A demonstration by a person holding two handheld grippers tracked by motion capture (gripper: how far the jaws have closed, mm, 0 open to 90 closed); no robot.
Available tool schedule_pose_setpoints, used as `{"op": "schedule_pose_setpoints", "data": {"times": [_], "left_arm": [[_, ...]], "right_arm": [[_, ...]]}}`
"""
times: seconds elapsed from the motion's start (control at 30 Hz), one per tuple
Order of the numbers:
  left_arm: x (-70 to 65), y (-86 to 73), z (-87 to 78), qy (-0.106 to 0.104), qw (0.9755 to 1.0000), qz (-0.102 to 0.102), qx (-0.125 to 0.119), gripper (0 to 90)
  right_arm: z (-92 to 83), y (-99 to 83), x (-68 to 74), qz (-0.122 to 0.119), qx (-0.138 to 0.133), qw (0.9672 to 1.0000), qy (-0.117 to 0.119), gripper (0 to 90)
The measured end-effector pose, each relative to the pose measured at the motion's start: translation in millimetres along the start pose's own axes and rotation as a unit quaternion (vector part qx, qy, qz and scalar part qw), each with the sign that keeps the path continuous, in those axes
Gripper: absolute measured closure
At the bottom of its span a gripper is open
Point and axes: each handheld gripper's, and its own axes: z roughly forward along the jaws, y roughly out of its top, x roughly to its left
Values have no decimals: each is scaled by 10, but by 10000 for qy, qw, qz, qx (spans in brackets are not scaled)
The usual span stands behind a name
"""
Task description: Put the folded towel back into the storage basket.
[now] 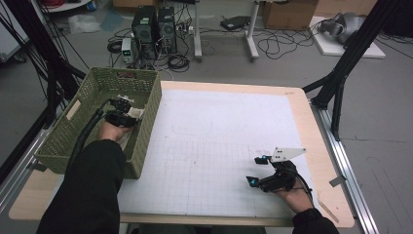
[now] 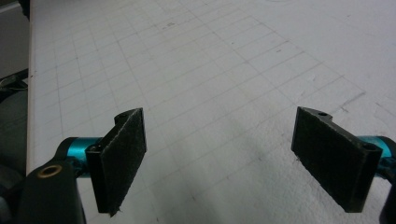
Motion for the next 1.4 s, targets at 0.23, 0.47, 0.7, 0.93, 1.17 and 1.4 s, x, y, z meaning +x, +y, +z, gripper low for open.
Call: {"op": "schedule_pose_setpoints", "data": {"times": [0.23, 0.47, 0.7, 0.93, 1.17, 1.4], "left_arm": [[34, 64, -111, 35, 9996, -73, -263, 674], [70, 120, -328, -270, 9983, -342, -389, 604], [163, 44, -570, -691, 9928, -714, -667, 531], [167, 26, -685, -1108, 9877, -782, -777, 459], [182, 3, -817, -1273, 9833, -817, -1011, 438], [184, -34, -917, -1392, 9810, -775, -1104, 426]], "right_arm": [[-21, -2, -2, -13, -64, 10000, 4, 172], [-32, 6, 3, -29, -100, 9999, -22, 172], [-16, 10, 0, -59, -94, 9999, -35, 172], [-19, 14, -8, 26, -105, 9999, -5, 171], [-35, 35, 4, 10, -155, 9999, -23, 171], [-34, 41, 6, 1, -173, 9998, -39, 170]]}}
